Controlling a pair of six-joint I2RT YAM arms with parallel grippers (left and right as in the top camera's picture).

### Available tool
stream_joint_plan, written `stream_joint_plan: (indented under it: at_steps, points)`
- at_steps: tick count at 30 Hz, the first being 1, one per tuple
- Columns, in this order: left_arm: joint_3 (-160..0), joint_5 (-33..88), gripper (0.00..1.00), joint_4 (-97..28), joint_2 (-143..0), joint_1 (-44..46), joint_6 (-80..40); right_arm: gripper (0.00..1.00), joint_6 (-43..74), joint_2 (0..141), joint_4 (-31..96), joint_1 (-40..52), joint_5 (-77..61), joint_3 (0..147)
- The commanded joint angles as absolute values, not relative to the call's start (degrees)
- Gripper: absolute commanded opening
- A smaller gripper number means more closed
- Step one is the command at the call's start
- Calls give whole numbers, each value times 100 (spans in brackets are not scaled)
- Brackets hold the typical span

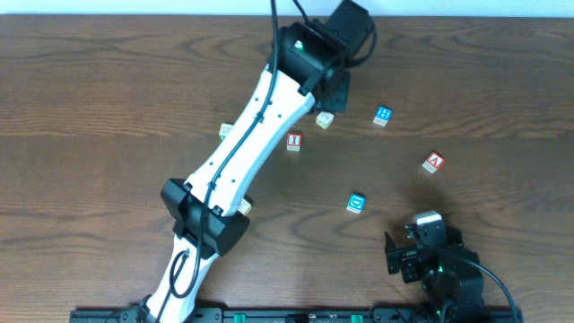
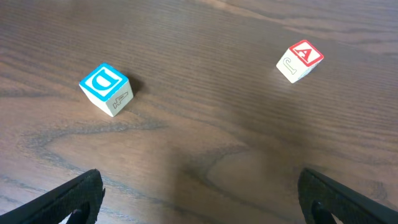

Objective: Spell out Ai2
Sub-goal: 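Lift the blue 2 block and carry it beside the I block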

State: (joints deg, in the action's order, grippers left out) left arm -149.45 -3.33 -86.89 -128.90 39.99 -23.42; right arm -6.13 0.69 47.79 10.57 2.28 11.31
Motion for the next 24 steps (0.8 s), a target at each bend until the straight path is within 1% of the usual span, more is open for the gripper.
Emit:
stream_joint_plan:
  at_steps: [1,4,8,12,18,20,24]
  points:
    - [-14892,-193,6,-8980,-12569,4053,-2536,99,-672,32,4801,1013,211,1070]
    - [-14337,-156,6,-8772,-12193,4053,-2534,99,-672,32,4801,1013,211,1070]
    - [-12136,60,6,-7419,-11063,4167,-2530,99,-672,32,4801,1013,211,1070]
    - [-10787,99,6,-6567,-10711,4204,-2526,99,-672,32,4801,1013,211,1070]
    - [-10031,-86,6,-5428,-11078,4200,-2314,99,-672,32,4801,1013,211,1070]
    - [-10031,-340,6,-5365,-11415,4198,-2453,99,-672,32,4801,1013,211,1070]
    - [-10033,-314,6,-5183,-11946,4193,-2604,99,-672,32,4801,1013,211,1070]
